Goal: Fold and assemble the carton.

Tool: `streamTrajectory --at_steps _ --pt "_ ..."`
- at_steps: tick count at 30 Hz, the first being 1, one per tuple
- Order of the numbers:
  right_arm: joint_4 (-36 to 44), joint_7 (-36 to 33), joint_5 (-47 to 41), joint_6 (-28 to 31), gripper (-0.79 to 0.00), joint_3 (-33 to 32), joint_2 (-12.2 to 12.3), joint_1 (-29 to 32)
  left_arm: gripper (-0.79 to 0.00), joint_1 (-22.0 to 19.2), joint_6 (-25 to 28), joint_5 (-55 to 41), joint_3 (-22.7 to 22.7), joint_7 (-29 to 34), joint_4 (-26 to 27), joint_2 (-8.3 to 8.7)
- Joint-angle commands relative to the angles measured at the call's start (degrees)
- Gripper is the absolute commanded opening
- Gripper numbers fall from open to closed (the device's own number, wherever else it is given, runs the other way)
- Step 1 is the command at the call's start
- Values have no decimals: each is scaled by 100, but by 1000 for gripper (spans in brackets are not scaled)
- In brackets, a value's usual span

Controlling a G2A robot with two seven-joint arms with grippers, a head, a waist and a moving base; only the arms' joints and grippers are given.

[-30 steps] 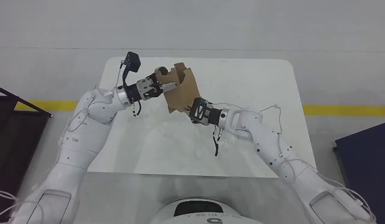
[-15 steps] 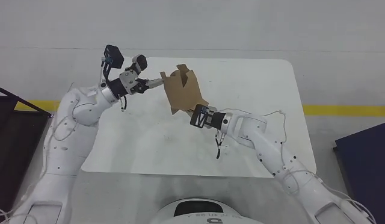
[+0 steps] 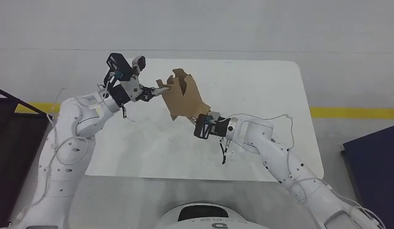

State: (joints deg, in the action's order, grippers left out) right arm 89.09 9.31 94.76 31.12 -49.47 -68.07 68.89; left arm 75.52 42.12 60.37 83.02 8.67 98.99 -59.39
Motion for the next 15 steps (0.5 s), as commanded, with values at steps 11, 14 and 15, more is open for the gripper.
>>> streamTrajectory --at_steps 11,14,15 --pt "175 -153 220 -101 -785 59 -4 90 0 -249 -194 -40 -372 469 -213 -30" --pt "201 -158 241 -115 -785 52 -2 116 0 -281 -144 -75 -424 591 -232 -27" --pt "206 -158 245 -116 -785 50 -1 123 0 -284 -111 -89 -448 644 -235 -26"
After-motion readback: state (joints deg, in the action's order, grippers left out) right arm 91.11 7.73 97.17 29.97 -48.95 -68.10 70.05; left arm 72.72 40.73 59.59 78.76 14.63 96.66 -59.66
